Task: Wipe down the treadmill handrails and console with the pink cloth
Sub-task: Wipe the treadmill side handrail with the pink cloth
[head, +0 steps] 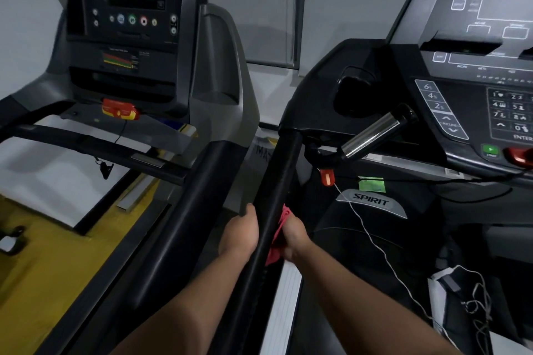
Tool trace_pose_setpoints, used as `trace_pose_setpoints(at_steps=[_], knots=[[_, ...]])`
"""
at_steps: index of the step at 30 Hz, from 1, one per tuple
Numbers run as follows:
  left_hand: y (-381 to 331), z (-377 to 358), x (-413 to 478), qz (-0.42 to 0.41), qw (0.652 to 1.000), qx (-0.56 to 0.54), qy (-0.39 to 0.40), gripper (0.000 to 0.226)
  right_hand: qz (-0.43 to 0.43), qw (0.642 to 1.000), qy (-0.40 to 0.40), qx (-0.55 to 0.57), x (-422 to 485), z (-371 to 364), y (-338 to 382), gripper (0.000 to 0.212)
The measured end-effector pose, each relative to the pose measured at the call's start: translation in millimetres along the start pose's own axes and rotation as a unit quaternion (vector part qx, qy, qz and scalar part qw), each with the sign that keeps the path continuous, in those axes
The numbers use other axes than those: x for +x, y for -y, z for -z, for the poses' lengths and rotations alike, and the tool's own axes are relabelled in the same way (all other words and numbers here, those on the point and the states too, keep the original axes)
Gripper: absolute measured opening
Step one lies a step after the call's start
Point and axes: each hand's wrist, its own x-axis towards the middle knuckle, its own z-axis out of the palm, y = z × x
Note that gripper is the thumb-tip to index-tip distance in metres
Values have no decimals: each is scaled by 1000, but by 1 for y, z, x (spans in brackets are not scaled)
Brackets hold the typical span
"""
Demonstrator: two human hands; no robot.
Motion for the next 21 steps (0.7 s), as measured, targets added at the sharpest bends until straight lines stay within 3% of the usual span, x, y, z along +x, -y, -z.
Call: trace_pose_setpoints(at_steps=[6,10,15,21], knots=[[0,1,-1,-4,999,-24,-33,62,-49,997,60,17,-10,0,-13,31],[1,-1,3,-3,999,-36,-25,63,-42,998,26,-31,-20,2,-6,28],[1,-3,5,-6,999,-43,-28,62,136,967,-83,-198,-25,7,-4,15],[4,-3,4,-36,995,-80,-56,45,257,930,-87,-249,-25,-4,18,9]])
